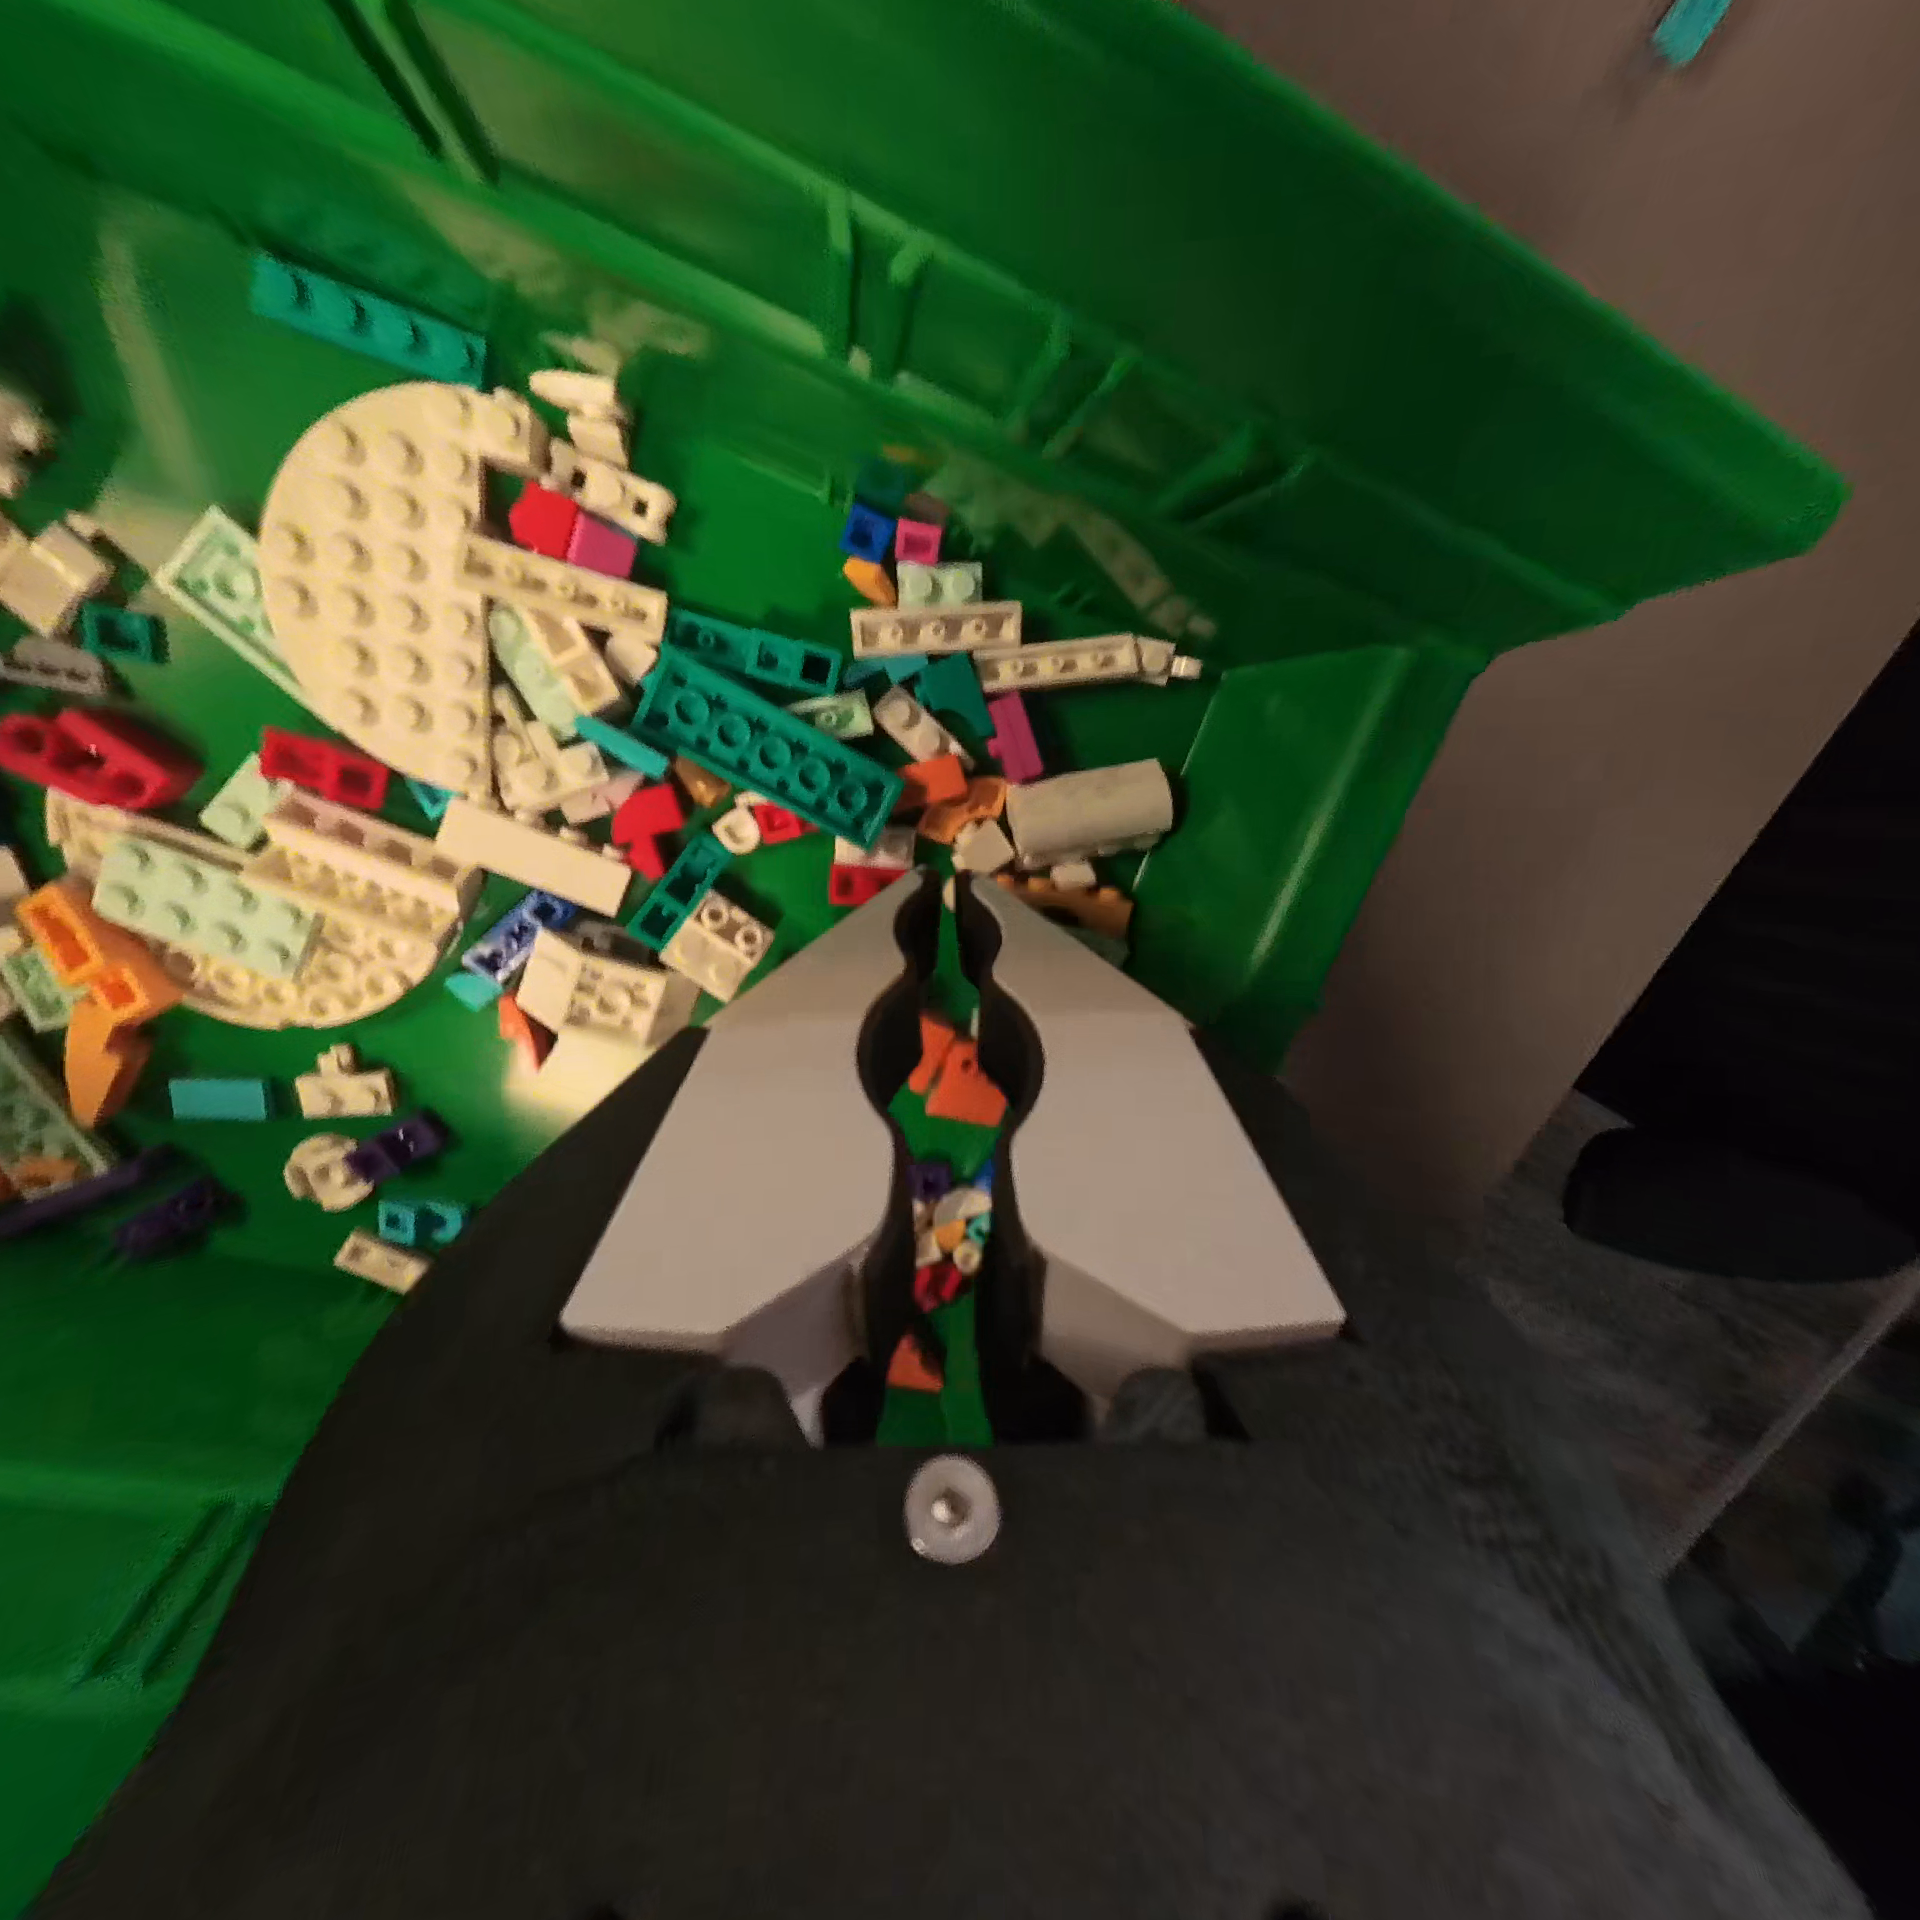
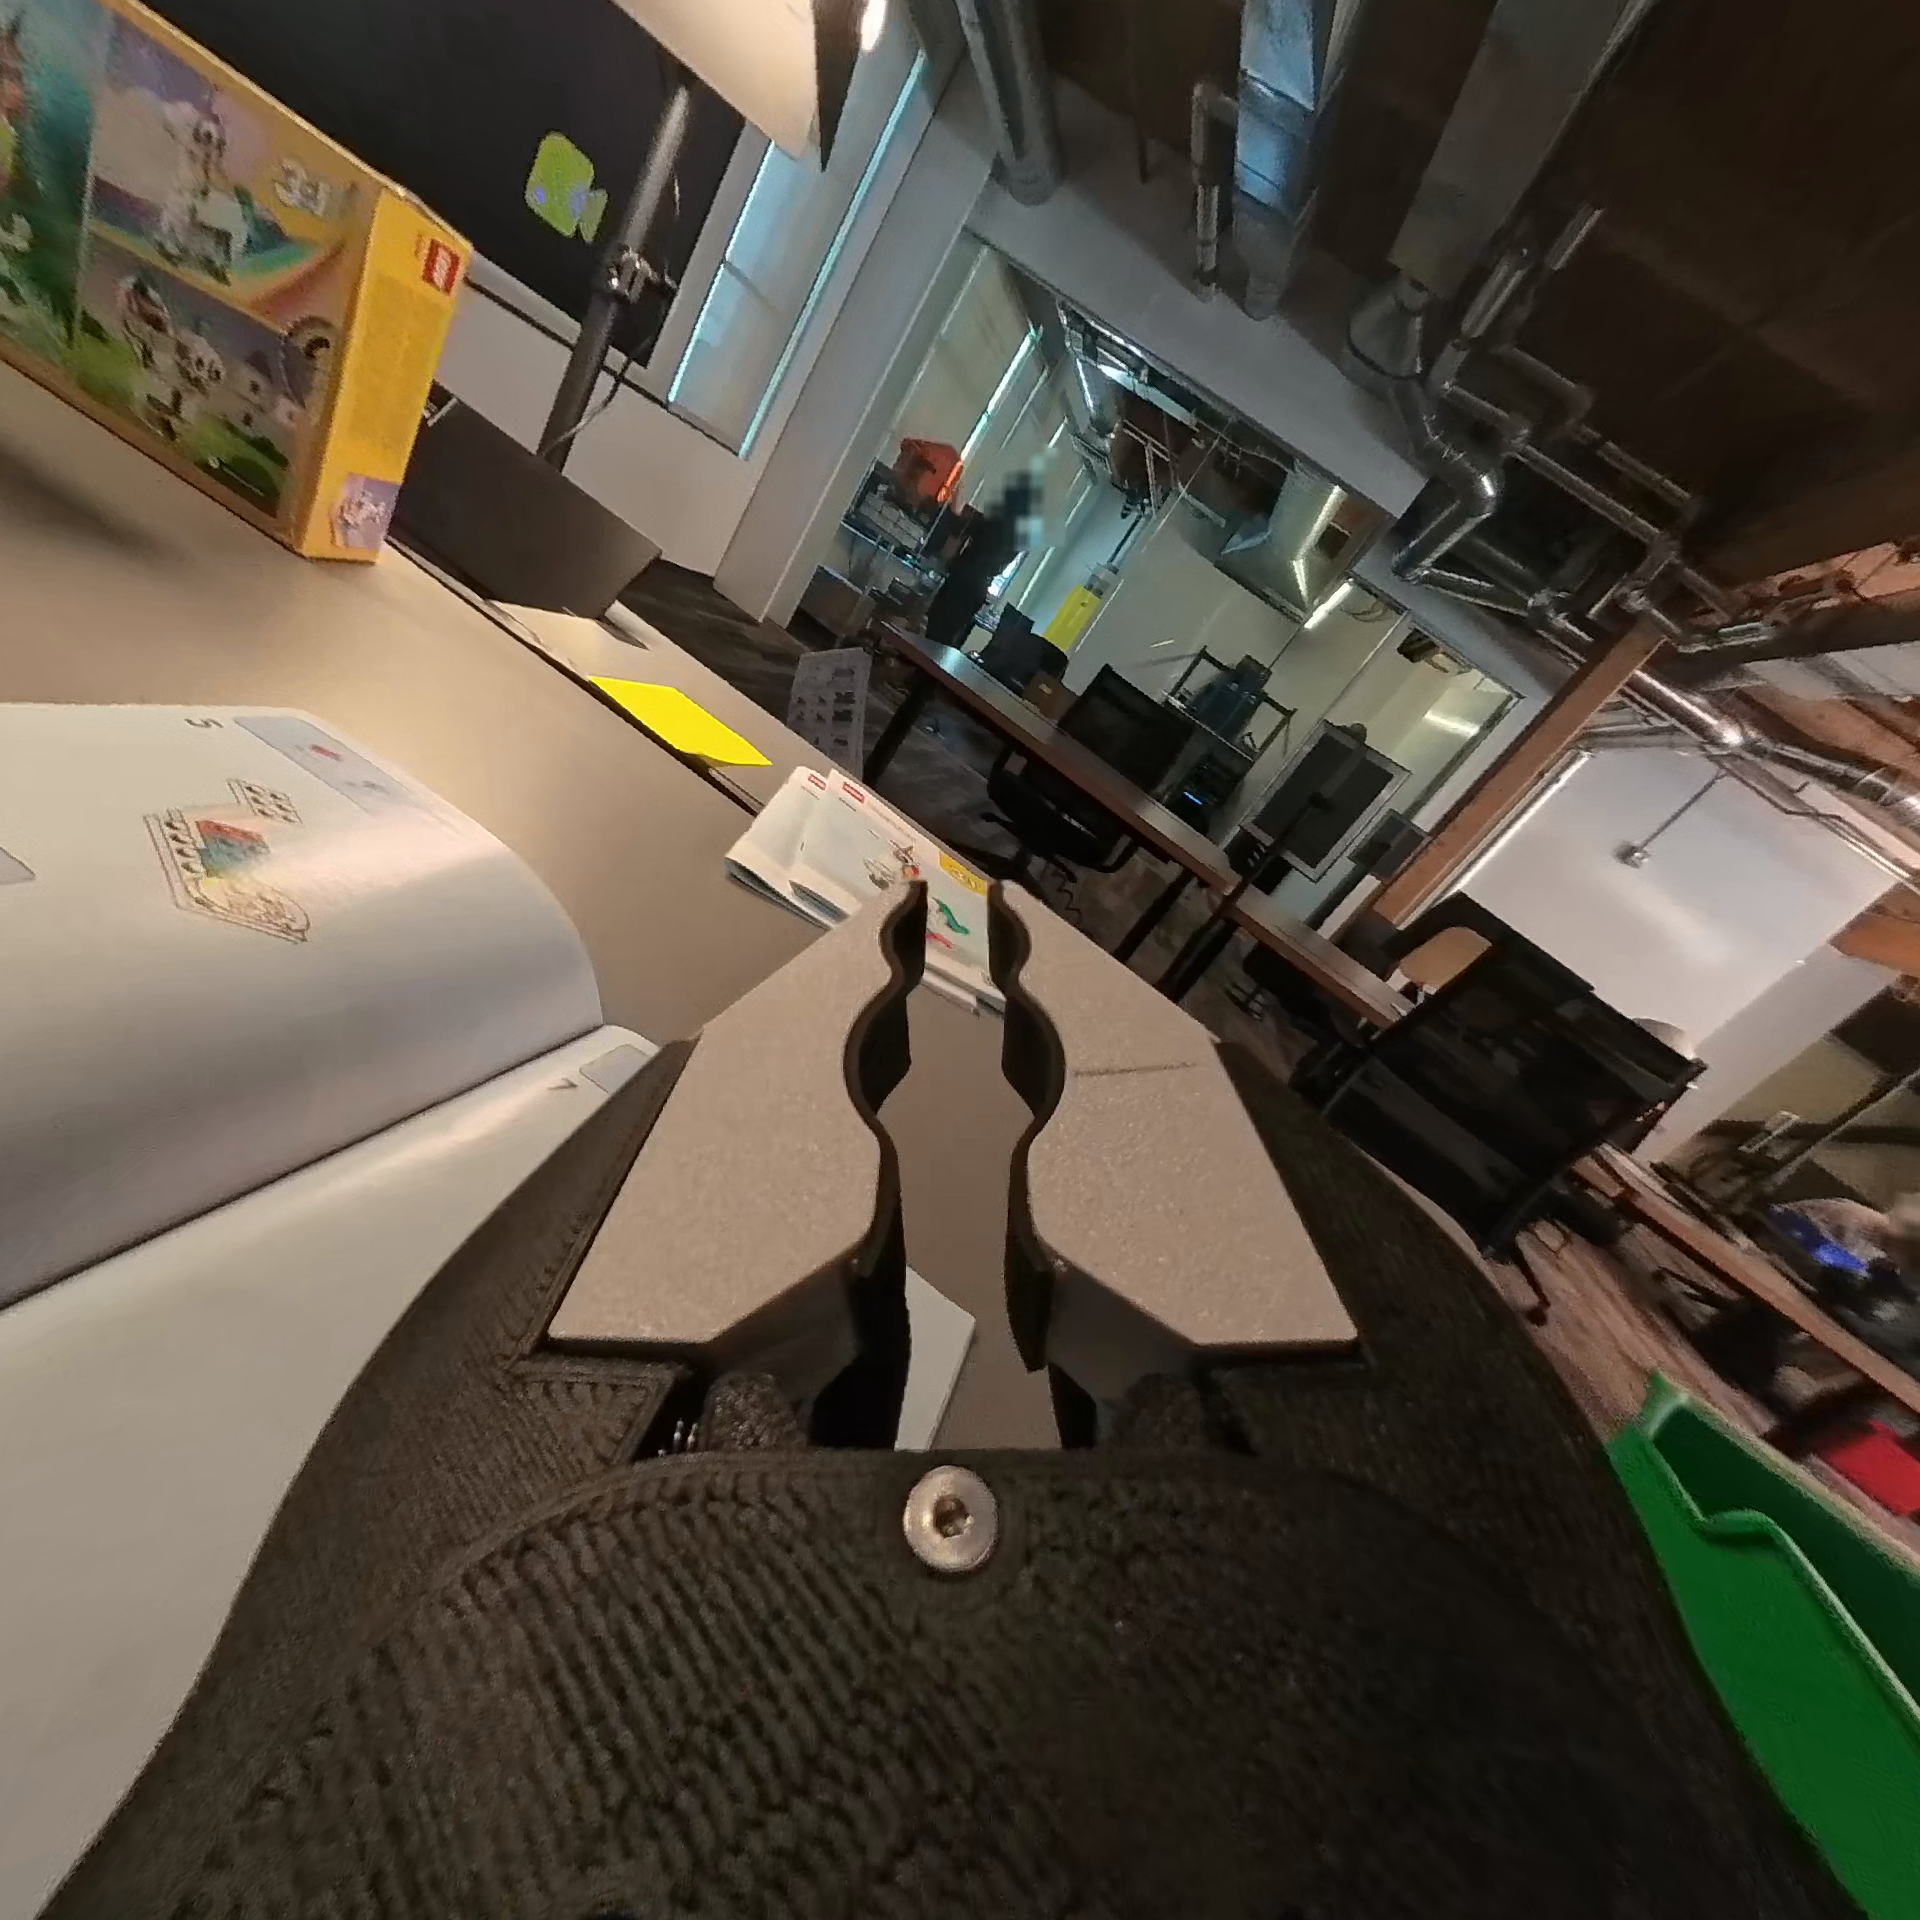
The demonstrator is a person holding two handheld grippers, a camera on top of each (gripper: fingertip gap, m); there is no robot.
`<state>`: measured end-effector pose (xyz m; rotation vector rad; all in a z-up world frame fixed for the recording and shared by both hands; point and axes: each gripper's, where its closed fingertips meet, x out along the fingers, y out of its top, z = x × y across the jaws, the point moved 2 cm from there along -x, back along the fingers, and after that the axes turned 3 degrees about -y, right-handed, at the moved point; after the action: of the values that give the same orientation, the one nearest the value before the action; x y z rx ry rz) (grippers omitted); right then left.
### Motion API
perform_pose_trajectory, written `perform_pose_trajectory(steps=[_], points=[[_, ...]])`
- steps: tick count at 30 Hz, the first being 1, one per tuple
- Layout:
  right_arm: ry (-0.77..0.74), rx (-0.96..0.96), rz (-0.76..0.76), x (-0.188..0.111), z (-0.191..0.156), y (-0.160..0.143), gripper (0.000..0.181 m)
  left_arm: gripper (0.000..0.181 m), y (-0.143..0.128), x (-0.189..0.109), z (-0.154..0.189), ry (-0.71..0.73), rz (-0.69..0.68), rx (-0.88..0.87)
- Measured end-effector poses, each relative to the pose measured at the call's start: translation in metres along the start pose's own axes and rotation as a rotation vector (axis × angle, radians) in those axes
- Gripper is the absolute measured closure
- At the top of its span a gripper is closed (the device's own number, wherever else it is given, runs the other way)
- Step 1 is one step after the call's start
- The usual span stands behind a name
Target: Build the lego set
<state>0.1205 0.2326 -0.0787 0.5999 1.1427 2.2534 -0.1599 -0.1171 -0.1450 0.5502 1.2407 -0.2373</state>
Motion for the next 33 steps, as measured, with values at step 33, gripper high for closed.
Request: perform_pose_trajectory(steps=[33], points=[[-0.014, 0.019, -0.019, 0.001, 0.003, -0.004, 0.172, 0.181, -0.014, -0.041, -0.066, 0.353, 0.098, -0.238]])
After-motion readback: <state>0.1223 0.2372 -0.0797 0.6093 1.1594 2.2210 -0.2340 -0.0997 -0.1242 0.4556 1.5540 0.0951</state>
